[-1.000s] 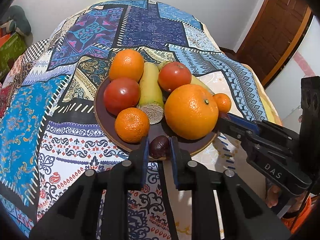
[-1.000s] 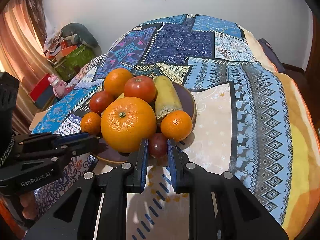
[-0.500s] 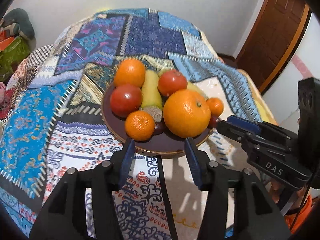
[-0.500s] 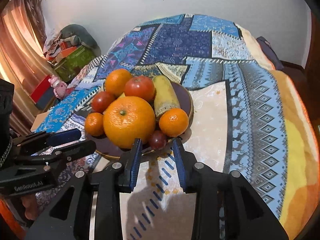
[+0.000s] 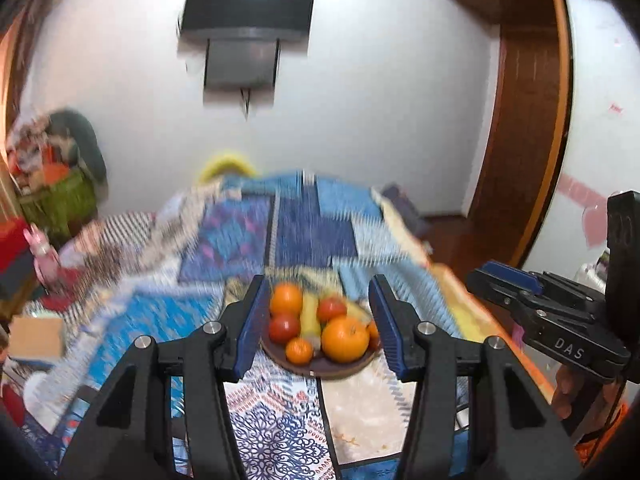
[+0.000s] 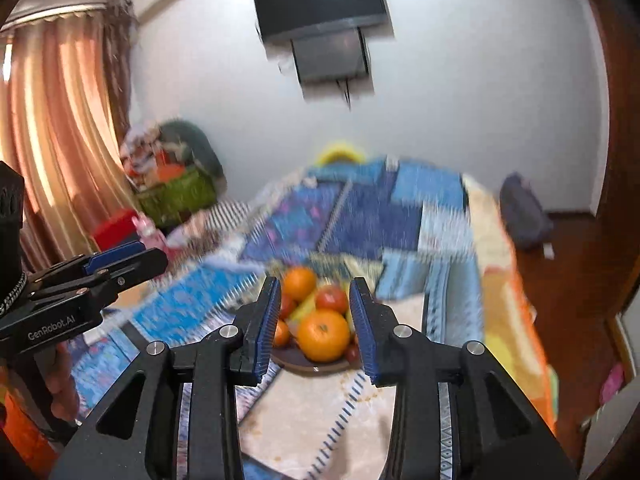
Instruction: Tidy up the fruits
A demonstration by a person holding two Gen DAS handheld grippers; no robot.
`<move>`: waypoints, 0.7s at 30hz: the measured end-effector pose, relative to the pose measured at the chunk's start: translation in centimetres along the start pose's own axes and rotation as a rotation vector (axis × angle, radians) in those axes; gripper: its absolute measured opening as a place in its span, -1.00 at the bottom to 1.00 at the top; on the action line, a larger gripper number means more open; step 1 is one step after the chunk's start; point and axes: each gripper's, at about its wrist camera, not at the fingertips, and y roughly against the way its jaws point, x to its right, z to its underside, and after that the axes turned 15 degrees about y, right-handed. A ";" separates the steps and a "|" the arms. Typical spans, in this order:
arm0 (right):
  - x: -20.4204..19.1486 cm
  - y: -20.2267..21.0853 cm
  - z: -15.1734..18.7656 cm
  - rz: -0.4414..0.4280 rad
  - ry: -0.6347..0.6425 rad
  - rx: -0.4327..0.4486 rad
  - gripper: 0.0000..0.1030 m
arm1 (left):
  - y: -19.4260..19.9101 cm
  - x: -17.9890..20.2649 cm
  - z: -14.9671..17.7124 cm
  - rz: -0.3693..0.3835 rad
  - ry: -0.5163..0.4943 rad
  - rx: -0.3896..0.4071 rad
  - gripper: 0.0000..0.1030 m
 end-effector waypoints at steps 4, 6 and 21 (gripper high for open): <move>-1.6 4.6 -1.7 0.021 0.027 0.102 -0.36 | 4.9 1.0 -0.9 0.022 -0.011 0.098 0.11; -2.4 6.5 -2.1 0.033 0.037 0.146 -0.34 | 7.0 1.3 -1.1 0.033 -0.015 0.137 0.13; -6.0 11.5 -2.3 0.122 0.082 0.275 0.63 | 13.9 1.7 0.1 0.032 -0.051 0.291 0.97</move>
